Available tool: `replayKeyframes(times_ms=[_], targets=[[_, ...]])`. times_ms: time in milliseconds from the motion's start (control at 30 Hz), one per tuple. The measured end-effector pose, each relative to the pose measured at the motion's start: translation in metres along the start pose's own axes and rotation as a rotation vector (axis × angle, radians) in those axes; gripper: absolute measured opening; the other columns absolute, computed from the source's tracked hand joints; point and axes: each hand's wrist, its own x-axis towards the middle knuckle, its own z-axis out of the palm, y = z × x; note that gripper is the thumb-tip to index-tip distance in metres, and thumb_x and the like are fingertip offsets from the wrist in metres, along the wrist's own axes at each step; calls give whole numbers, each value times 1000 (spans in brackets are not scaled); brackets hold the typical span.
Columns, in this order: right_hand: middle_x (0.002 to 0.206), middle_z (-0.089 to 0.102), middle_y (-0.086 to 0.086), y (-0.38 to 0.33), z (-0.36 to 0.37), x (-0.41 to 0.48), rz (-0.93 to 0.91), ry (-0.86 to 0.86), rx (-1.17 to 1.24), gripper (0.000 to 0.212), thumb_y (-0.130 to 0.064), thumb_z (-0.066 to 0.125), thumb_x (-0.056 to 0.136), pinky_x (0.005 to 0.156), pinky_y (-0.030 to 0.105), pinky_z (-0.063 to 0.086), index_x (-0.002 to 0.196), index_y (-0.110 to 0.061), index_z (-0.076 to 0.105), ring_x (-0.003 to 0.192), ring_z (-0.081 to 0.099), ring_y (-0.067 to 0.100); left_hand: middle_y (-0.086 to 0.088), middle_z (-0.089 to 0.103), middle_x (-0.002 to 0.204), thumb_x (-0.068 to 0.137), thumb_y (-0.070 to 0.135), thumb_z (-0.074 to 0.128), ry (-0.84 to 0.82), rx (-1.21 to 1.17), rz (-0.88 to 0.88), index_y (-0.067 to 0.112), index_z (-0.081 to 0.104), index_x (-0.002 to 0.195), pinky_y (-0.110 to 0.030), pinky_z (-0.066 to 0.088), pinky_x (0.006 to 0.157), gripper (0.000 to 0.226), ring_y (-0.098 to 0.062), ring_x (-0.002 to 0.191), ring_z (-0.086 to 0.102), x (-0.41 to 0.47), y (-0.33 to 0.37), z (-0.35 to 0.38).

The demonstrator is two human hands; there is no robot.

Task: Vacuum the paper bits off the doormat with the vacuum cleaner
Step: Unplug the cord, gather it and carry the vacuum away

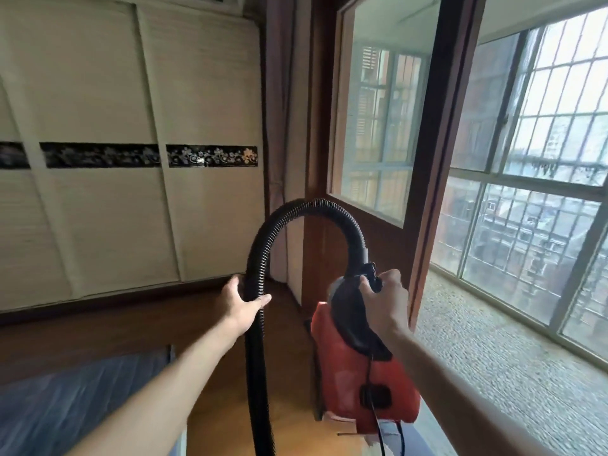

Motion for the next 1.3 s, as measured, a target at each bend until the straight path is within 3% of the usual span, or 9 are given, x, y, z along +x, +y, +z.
replayKeyframes(times_ms=[67, 133, 200, 300, 400, 633, 733, 967, 1300], targets=[[77, 60, 2, -11, 17, 18, -15, -27, 26, 29, -35, 62, 91, 69, 48, 56, 95, -12, 46, 76, 64, 30, -18, 44, 149, 77, 25, 84, 65, 8, 26, -1, 38, 146, -37, 33, 110, 86, -32, 135, 43, 17, 5, -3], [76, 60, 3, -20, 33, 34, -32, -52, 55, 28, -33, 62, 91, 69, 49, 56, 96, -11, 45, 75, 64, 30, -17, 40, 152, 80, 27, 81, 128, 17, 25, 4, 28, 152, -34, 31, 110, 93, -32, 138, 39, 34, 11, -3], [76, 60, 3, -29, 48, 50, -45, -77, 76, 28, -34, 61, 90, 68, 48, 57, 97, -12, 44, 74, 64, 30, -15, 49, 141, 81, 27, 81, 186, 31, 49, 6, 32, 149, -34, 36, 103, 87, -33, 132, 46, 50, 16, -2], [76, 59, 3, -43, 69, 69, -63, -113, 99, 29, -38, 61, 89, 63, 49, 58, 95, -16, 42, 73, 64, 30, -6, 59, 107, 77, 26, 83, 272, 30, 87, 5, 48, 118, -36, 44, 82, 58, -34, 108, 60, 70, 18, 0], [82, 61, 8, -57, 88, 85, -85, -148, 120, 30, -37, 62, 88, 68, 49, 57, 94, -15, 43, 79, 64, 33, -5, 55, 94, 77, 31, 83, 340, 39, 51, 10, 42, 99, -33, 40, 70, 51, -31, 89, 60, 89, 19, -3], [86, 60, 9, -81, 141, 120, -105, -207, 174, 30, -35, 63, 88, 66, 47, 57, 97, -12, 46, 73, 61, 29, 2, 52, 87, 78, 31, 83, 422, -14, 62, 9, 45, 96, -30, 38, 68, 47, -23, 81, 53, 147, 11, -15], [80, 59, 6, -90, 171, 133, -112, -220, 201, 31, -37, 65, 86, 59, 52, 58, 95, -15, 45, 71, 65, 33, 0, 57, 92, 76, 31, 84, 454, -33, 77, 8, 51, 99, -32, 43, 71, 46, -24, 84, 57, 180, 3, -22], [88, 59, 10, -111, 259, 183, -167, -266, 183, 32, -44, 64, 83, 57, 52, 58, 92, -22, 42, 69, 65, 34, -4, 71, 93, 71, 30, 87, 522, -59, 76, 11, 63, 93, -37, 53, 74, 38, -26, 83, 68, 280, -32, -57], [82, 59, 4, -151, 374, 263, -173, -288, 195, 31, -45, 62, 83, 56, 53, 58, 87, -23, 41, 69, 65, 33, -1, 72, 91, 73, 25, 87, 544, -51, 109, 15, 65, 93, -37, 55, 75, 31, -25, 82, 69, 424, -44, -72]])
